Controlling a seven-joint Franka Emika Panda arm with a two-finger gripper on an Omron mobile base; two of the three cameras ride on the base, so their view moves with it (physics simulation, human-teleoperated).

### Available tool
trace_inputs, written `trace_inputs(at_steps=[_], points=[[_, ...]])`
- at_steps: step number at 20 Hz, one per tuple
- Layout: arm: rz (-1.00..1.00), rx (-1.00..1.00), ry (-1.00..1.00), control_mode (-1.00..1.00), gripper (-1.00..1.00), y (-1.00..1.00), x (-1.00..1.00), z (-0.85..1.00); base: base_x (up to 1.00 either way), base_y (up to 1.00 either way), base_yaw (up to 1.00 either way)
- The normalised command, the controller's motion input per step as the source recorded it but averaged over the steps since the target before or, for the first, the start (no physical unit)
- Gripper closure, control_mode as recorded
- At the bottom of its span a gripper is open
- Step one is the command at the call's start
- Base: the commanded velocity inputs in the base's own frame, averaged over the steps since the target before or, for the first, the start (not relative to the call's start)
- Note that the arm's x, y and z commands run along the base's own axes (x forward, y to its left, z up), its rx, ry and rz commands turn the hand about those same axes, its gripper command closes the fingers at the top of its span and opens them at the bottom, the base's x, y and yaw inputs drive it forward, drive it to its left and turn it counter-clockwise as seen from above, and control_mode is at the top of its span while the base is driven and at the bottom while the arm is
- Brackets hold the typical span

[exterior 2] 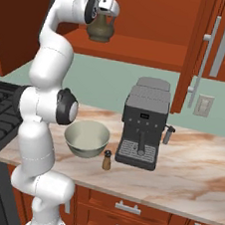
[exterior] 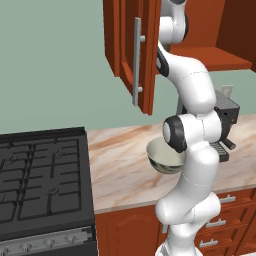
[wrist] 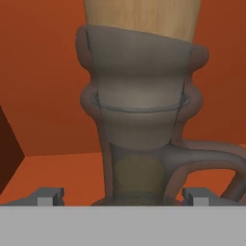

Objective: Retrieve the bottle and the shaker from the cabinet and place them next to the mixing bowl on the counter. Then add garlic from the fridge to the mixing bowl.

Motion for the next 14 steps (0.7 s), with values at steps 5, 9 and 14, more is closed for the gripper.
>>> trace_inputs(at_steps=[5,9,14], points=[[0.00,0.00,0.00,-1.00,1.00,0.00,0.00,0.00,0.00,0.00,0.00],[0.00,0.00,0.00,-1.00,1.00,0.00,0.00,0.00,0.00,0.00,0.00],[0.00,0.00,0.00,-1.00,1.00,-0.13,-0.15,0.00,0.00,0.00,0.00]])
